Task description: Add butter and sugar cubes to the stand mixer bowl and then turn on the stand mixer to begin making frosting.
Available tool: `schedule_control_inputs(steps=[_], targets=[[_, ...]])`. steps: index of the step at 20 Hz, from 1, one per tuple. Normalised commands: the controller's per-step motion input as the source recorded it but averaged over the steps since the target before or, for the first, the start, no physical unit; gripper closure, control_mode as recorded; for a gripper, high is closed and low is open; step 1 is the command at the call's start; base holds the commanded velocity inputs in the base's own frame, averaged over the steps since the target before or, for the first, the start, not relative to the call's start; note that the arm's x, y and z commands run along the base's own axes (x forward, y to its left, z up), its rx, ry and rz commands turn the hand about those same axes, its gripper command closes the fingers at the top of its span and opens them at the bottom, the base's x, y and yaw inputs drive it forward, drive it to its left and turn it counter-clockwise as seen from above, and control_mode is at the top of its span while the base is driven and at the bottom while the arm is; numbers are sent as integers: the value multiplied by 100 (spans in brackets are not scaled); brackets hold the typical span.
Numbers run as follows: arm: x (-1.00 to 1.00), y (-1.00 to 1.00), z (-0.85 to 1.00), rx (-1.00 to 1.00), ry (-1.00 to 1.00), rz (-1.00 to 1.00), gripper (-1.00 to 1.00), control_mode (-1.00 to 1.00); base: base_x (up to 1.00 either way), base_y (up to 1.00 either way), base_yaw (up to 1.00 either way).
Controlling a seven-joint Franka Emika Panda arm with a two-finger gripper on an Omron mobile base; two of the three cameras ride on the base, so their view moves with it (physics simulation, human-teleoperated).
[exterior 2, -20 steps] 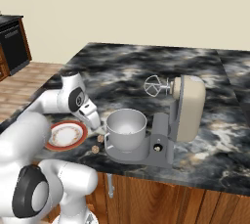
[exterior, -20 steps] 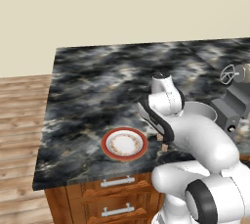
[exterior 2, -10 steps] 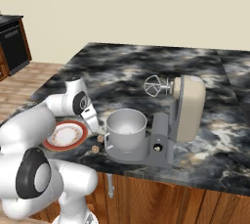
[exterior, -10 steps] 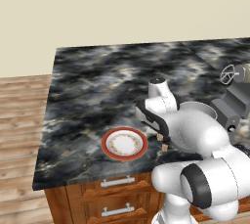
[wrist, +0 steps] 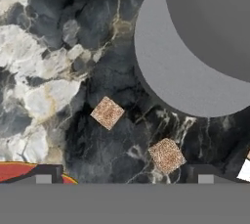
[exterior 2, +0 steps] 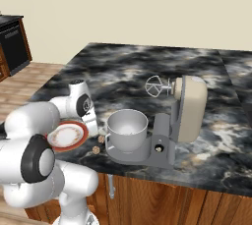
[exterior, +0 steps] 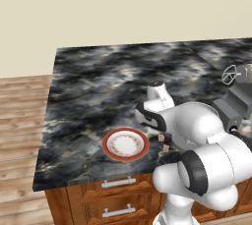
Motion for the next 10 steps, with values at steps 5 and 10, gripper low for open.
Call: schedule_control_inputs(steps=[5, 10], targets=[[15, -7, -26, 0, 0, -8, -100, -100, 0, 0, 0], [21, -8, -16, 0, 0, -3, -100, -100, 0, 0, 0]])
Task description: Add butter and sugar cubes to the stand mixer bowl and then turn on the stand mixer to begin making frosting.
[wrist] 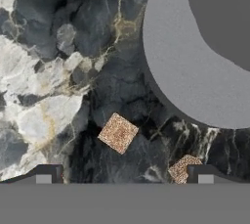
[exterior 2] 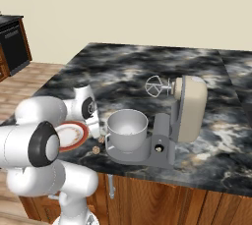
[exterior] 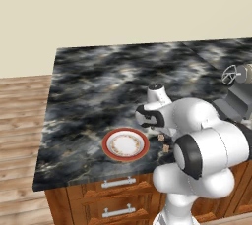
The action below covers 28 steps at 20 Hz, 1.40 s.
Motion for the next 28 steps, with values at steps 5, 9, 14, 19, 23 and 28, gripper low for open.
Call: schedule_control_inputs(steps=[5, 9, 14, 19, 23, 28], targets=[[10, -4, -20, 0, 0, 0, -100, -100, 0, 0, 0], [8, -3, -31, 0, 0, 0, -100, -100, 0, 0, 0], [0, -10, -15, 0, 0, -1, -100, -100, 0, 0, 0], [0, -3, -1, 0, 0, -6, -100, -100, 0, 0, 0], [0, 0, -6, 0, 0, -8, -100, -100, 0, 0, 0], [0, -14, -7, 0, 1, -8, -100, -100, 0, 0, 0]])
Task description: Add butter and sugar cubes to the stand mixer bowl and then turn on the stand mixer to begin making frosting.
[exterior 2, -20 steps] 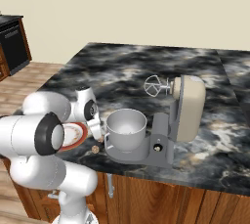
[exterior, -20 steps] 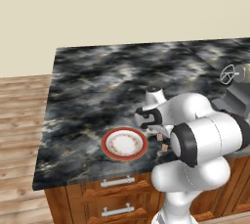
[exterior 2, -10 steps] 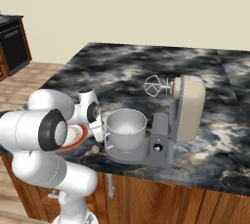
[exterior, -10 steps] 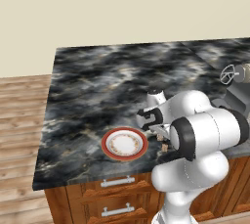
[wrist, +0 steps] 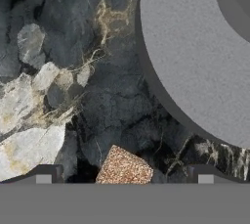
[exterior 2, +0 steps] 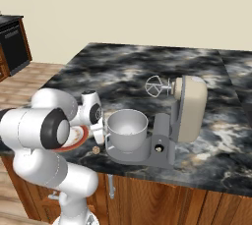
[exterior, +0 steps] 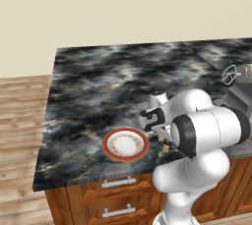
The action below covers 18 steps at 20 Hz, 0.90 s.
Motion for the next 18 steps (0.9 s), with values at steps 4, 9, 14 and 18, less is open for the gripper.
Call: schedule_control_inputs(steps=[4, 9, 14, 18], targets=[[0, -7, -10, 0, 1, -6, -100, -100, 0, 0, 0], [1, 0, -13, 0, 3, -2, -100, -100, 0, 0, 0], [1, 0, -21, 0, 2, 0, 100, -100, 0, 0, 0], [-2, 0, -26, 0, 1, 0, 100, -100, 0, 0, 0]])
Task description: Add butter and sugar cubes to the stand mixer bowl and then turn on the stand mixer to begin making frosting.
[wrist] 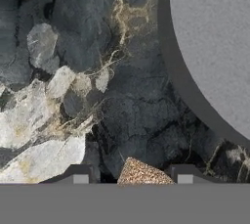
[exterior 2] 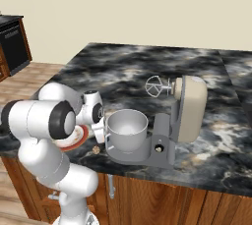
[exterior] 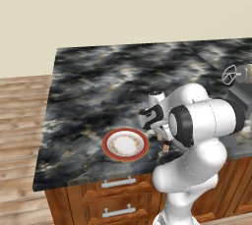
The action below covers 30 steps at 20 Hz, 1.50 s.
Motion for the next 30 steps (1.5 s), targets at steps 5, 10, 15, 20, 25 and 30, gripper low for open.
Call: schedule_control_inputs(steps=[5, 10, 15, 20, 25, 30], targets=[[-9, 0, -8, 0, -4, 0, 100, -100, 0, 0, 0], [-27, 0, 45, 0, -10, -2, 100, -100, 0, 0, 0], [-19, -1, 90, 0, 0, -1, 100, -100, 0, 0, 0], [-10, 0, 92, 0, 0, 0, 100, -100, 0, 0, 0], [-19, -10, 79, -1, 0, 0, 100, -100, 0, 0, 0], [-30, -32, 60, 0, 2, 0, 100, -100, 0, 0, 0]])
